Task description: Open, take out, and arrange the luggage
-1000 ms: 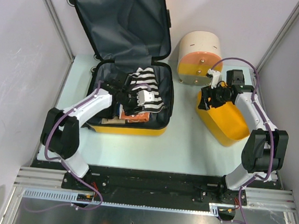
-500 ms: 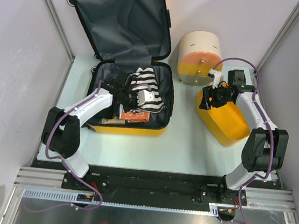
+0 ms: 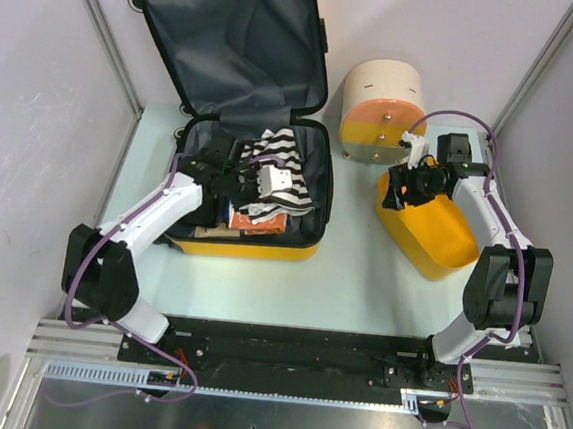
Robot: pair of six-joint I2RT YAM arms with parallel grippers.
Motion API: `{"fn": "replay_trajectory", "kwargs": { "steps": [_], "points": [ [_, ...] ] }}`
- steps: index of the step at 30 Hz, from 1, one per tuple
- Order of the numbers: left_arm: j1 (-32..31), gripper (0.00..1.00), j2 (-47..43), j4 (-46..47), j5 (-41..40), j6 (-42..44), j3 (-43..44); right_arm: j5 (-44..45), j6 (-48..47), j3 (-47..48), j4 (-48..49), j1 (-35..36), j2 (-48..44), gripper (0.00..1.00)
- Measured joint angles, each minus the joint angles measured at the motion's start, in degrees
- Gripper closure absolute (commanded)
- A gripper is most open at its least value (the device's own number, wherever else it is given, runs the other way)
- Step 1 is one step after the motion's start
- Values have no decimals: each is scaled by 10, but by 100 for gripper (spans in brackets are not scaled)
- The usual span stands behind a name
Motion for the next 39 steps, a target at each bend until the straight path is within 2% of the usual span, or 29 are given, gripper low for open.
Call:
{"fn": "replay_trajectory", "kwargs": {
  "steps": [4,6,7,16,19,23,31,33,35,36,39],
  "points": [
    [0,99,4,-4,-1,-5,0,0,0,1,2,2,0,30],
    [0,87,9,-5,-1,-8,0,0,0,2,3,2,0,30],
    [0,73,13,-5,-2,-11,0,0,0,2,4,3,0,30],
    [-16,36,52,-4,-5,-29,-9,0,4,2,4,3,0,30],
    [-23,38,53,-4,-7,-29,-15,0,4,2,4,3,0,30],
    [-27,45,63,5,-17,-30,-16,0,4,2,4,3,0,30],
    [-27,74,81,34,-48,-25,-16,0,4,3,4,3,0,30],
    [-27,73,81,37,-53,-23,-16,0,4,3,4,3,0,30],
    [-27,66,81,37,-53,-20,-16,0,4,5,4,3,1,30],
    [-27,59,81,37,-53,-19,-16,0,4,5,4,3,1,30],
    [-27,52,78,36,-52,-14,-16,0,4,6,4,2,1,30]
  ]
}}
